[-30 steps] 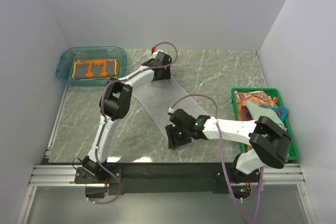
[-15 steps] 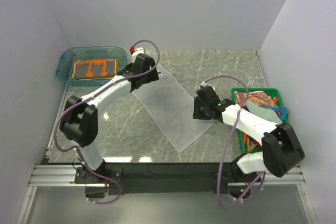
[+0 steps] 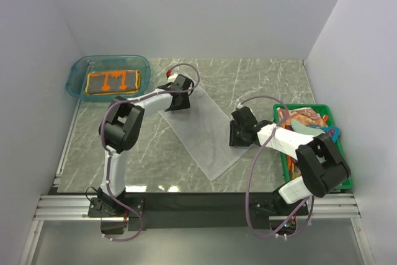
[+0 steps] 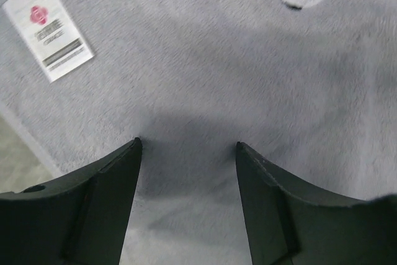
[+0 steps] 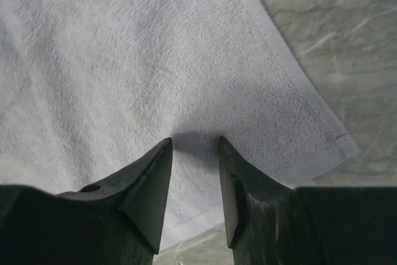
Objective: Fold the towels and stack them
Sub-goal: Flatten out the crumpled towel
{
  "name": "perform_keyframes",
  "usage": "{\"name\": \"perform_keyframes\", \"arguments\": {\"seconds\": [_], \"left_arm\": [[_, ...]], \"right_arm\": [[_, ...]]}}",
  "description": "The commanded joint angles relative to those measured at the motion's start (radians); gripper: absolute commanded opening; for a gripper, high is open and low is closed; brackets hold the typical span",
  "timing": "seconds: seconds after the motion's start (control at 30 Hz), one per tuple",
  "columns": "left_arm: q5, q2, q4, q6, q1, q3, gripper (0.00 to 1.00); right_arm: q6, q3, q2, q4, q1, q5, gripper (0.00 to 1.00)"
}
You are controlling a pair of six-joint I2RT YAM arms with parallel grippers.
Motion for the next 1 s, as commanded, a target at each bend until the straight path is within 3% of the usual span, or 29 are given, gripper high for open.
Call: {"name": "perform_keyframes", "arguments": {"seconds": [0.0, 0.13, 0.3, 0.47, 0.7, 0.8, 0.83, 0.97], "left_arm": [[-0.027, 0.046, -0.006, 0.043, -0.004, 0.111, 0.68], [-0.027, 0.115, -0.024, 0.084, -0.004, 0.181, 0.69], [0.019, 0.165, 0.01, 0.169, -0.005, 0.246, 0.71], [0.131, 0.1, 0.092, 0.195, -0.014, 0.18, 0.79], [0.047, -0.16, 0.106, 0.201, -0.01, 0.04, 0.87], [0.004, -0.2, 0.086, 0.213, -0.004, 0.033, 0.84], [-0.007, -0.2, 0.076, 0.219, -0.004, 0.034, 0.8], [-0.026, -0.16, 0.05, 0.222, 0.007, 0.051, 0.73]], "right_arm": [[0.023, -0.096, -0.011, -0.075, 0.045, -0.042, 0.44], [0.073, -0.144, -0.069, -0.107, 0.137, -0.088, 0.44], [0.201, -0.138, -0.128, -0.113, 0.368, -0.123, 0.46], [0.205, -0.082, -0.143, -0.105, 0.442, -0.18, 0.47], [0.005, 0.15, -0.231, -0.202, 0.345, 0.002, 0.48], [-0.084, 0.244, -0.177, -0.147, 0.19, -0.041, 0.45], [-0.116, 0.27, -0.127, -0.109, 0.141, -0.039, 0.39], [-0.163, 0.469, 0.064, -0.061, 0.085, -0.03, 0.34]]}}
